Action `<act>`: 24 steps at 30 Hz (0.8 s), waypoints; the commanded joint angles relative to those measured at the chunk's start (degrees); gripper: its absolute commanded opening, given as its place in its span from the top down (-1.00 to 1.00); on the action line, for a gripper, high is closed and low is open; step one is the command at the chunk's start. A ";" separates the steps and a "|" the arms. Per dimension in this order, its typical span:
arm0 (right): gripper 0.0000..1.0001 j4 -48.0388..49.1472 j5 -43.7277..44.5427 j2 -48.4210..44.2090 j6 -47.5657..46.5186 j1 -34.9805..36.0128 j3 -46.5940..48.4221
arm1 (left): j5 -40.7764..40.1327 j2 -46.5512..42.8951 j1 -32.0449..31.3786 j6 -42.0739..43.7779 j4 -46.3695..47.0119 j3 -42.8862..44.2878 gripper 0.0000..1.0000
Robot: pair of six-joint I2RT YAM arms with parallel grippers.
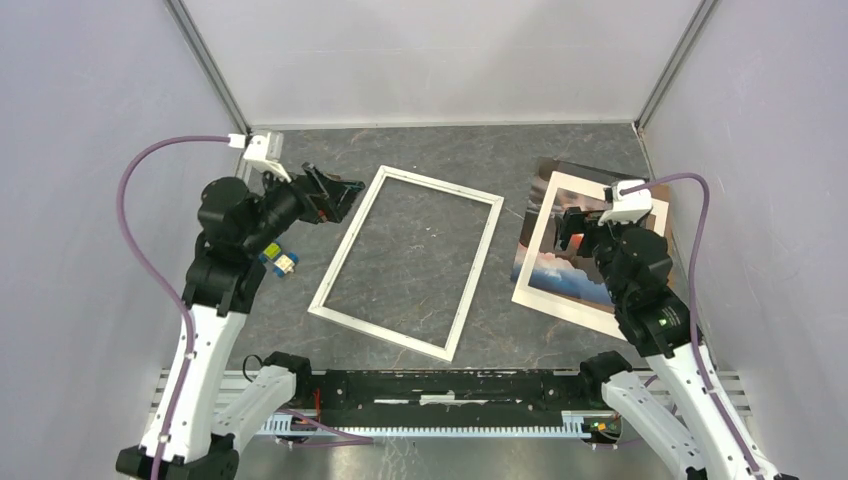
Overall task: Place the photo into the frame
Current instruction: Pick up the photo frame item at the center of the board.
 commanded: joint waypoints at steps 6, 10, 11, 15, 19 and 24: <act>-0.96 3.82 -0.89 4.92 -1.92 0.23 -3.33 | 8.85 7.25 0.15 -7.25 -6.39 -3.42 -1.00; -0.96 8.05 0.05 6.57 -2.41 0.23 -7.75 | 13.16 10.02 -0.99 -14.27 -0.91 -10.24 -1.00; -0.96 8.98 0.35 6.94 -2.16 0.20 -8.73 | 13.13 10.69 -1.79 -15.36 -0.17 -11.12 -1.00; -0.96 13.21 0.61 9.69 -0.87 0.22 -12.40 | 4.89 14.44 -10.44 -15.10 -2.52 -12.30 -1.00; -0.96 15.82 2.39 15.48 -1.42 0.10 -13.88 | -12.00 21.92 -21.61 -13.36 -13.56 -4.22 -1.00; -0.96 16.71 1.67 22.22 0.14 -4.02 -13.97 | -23.78 28.81 -29.86 -18.30 -15.66 2.40 -1.00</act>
